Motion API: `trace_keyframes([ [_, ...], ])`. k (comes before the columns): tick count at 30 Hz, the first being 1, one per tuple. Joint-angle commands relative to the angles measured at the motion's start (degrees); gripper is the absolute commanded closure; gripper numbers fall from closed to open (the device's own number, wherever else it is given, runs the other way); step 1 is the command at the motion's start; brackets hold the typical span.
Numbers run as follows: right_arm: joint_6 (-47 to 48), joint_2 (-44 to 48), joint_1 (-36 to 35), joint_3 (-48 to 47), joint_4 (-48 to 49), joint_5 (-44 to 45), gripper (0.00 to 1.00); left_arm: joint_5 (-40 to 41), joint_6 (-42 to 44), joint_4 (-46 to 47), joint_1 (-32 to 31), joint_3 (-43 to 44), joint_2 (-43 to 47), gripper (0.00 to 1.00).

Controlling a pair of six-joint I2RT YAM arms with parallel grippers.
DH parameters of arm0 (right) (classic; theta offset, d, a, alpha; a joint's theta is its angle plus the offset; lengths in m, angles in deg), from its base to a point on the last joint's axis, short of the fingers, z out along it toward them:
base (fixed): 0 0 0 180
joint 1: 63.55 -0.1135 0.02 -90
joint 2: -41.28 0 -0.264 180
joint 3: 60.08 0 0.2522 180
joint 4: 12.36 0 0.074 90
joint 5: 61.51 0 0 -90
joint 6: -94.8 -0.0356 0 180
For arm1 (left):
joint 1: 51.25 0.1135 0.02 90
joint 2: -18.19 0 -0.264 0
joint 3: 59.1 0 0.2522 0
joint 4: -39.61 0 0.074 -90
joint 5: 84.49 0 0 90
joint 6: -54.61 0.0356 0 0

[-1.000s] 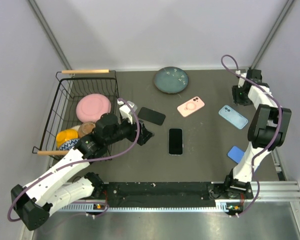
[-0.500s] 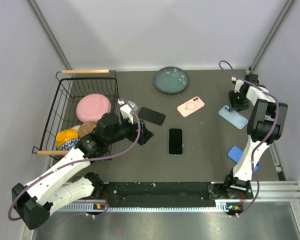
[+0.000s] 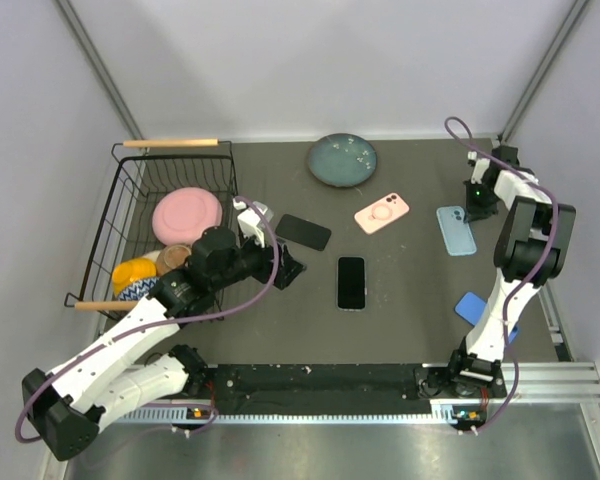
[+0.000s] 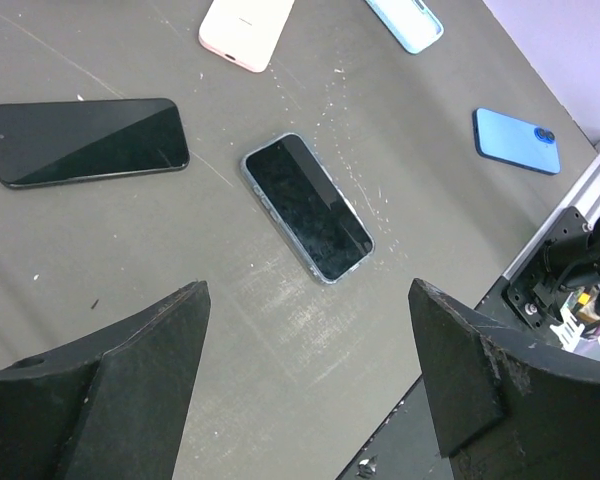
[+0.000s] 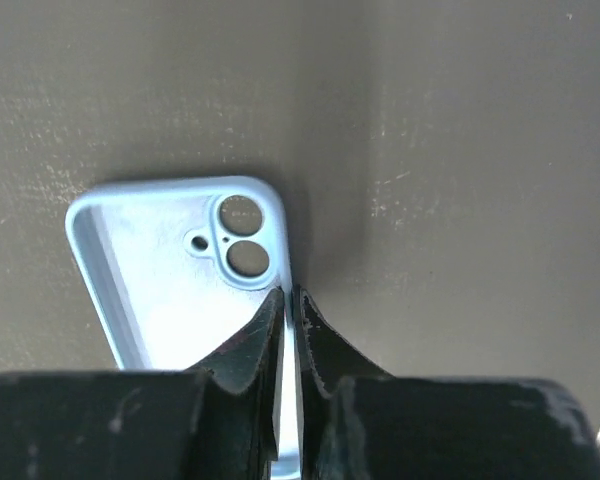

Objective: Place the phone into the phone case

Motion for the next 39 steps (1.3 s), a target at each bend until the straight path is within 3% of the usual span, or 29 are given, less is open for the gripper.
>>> trace_keyframes([
  [1, -6.3, 3.0, 0.4, -0.1, -1.0, -2.7, 0.96, 1.1, -1.4, 0.0, -0.1, 1.5, 1.1, 0.15],
  [3, -8.1, 5.6, 0.1, 1.3, -1.0, -3.9, 1.00, 0.9, -1.7, -0.1, -0.1, 1.5, 1.2, 0.16],
  [14, -22.1, 23.5, -5.0, 15.1, -1.1, -3.9, 1.00, 9.4, 1.7, -7.6, -0.1, 4.7, 2.5, 0.18],
  [20, -29.5, 31.2, -14.3, 20.5, 1.3, -6.9, 1.00, 12.3, 2.8, -9.9, -0.1, 6.1, 3.1, 0.17],
  [23, -37.5, 34.0, -23.3, 24.1, 5.6, -4.8, 1.00, 12.7, 2.7, -10.1, -0.1, 6.2, 3.8, 0.17],
  [28, -50.4, 34.0, -39.7, 29.6, 15.2, -1.0, 1.00, 15.6, 3.1, -11.5, 0.0, 7.4, 4.8, 0.16],
  [32, -55.4, 29.3, -48.7, 29.0, 18.2, 5.4, 1.00, 18.3, 2.9, -12.6, -0.1, 8.5, 5.9, 0.16],
  [39, -61.5, 21.6, -56.2, 26.6, 19.5, 9.7, 1.00, 21.8, 2.8, -14.5, 0.0, 8.4, 7.6, 0.15],
])
